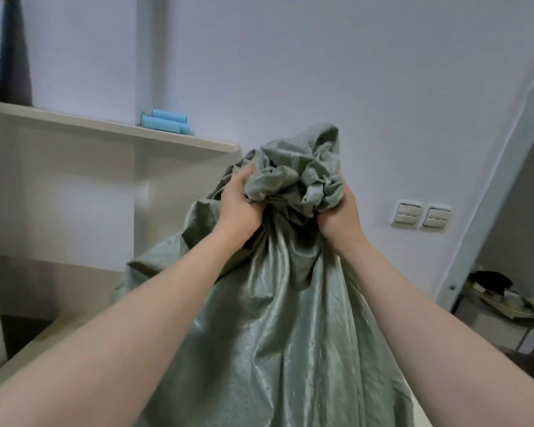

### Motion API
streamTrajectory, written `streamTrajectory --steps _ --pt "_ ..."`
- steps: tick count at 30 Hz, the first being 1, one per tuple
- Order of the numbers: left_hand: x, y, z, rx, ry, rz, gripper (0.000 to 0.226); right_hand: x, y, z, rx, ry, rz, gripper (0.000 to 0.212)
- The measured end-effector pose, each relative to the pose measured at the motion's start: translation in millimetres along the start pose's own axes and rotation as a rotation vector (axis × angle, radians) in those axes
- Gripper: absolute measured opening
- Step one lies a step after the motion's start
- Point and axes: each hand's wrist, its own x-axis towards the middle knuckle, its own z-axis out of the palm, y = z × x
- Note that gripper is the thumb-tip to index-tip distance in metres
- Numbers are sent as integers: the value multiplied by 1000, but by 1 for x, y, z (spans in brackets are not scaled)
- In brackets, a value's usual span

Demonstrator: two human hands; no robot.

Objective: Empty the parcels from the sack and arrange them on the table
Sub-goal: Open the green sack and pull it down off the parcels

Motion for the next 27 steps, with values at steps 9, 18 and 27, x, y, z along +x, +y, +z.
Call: streamTrajectory --steps 9,18,27 --pt "-47 -118 -56 885 -160 -31 44 -70 87 19 -373 -358 196 26" --pt "-70 -48 -46 1400 -547 -363 108 -70 81 3 -649 -504 318 67" --pt "-95 -3 -50 1201 -61 -595 52 -96 40 -68 50 -606 605 116"
